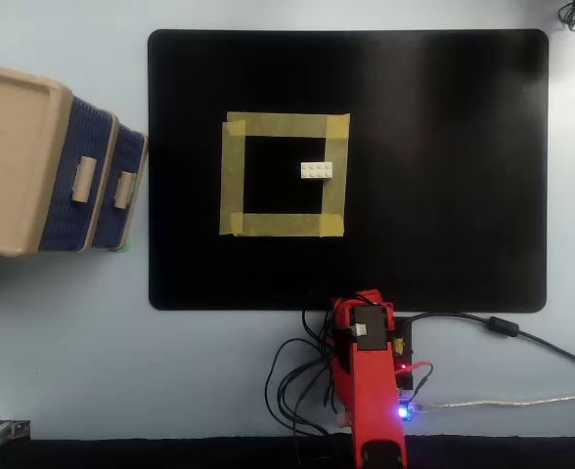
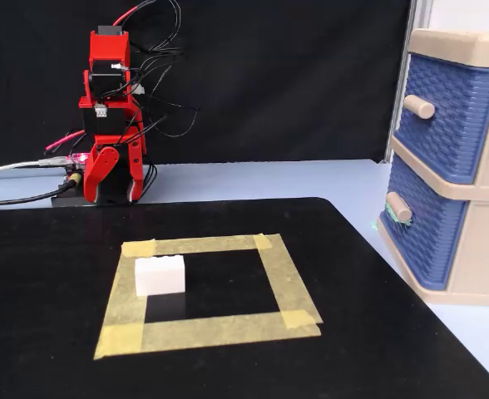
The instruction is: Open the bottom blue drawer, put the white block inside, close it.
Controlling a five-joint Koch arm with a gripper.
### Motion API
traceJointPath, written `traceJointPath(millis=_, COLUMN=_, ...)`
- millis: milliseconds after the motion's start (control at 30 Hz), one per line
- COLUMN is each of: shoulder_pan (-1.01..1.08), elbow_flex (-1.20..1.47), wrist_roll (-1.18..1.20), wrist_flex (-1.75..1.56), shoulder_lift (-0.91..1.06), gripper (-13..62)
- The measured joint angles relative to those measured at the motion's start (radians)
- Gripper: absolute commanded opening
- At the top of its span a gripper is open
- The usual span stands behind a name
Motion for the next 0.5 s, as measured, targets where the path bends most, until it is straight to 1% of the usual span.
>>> traceJointPath(millis=233, shoulder_pan=0.000, elbow_flex=-0.003, wrist_roll=0.002, wrist_flex=0.002, shoulder_lift=0.000, gripper=34.4)
traceJointPath(millis=300, shoulder_pan=0.000, elbow_flex=-0.052, wrist_roll=0.002, wrist_flex=0.038, shoulder_lift=0.000, gripper=34.0)
traceJointPath(millis=333, shoulder_pan=0.000, elbow_flex=-0.132, wrist_roll=0.006, wrist_flex=0.098, shoulder_lift=0.000, gripper=34.0)
traceJointPath(millis=367, shoulder_pan=-0.008, elbow_flex=-0.281, wrist_roll=0.003, wrist_flex=0.141, shoulder_lift=0.000, gripper=33.9)
traceJointPath(millis=433, shoulder_pan=-0.021, elbow_flex=-0.454, wrist_roll=0.005, wrist_flex=0.192, shoulder_lift=-0.002, gripper=33.7)
traceJointPath(millis=467, shoulder_pan=-0.038, elbow_flex=-0.638, wrist_roll=-0.003, wrist_flex=0.189, shoulder_lift=-0.002, gripper=33.6)
traceJointPath(millis=500, shoulder_pan=-0.052, elbow_flex=-0.718, wrist_roll=-0.023, wrist_flex=0.170, shoulder_lift=-0.011, gripper=33.4)
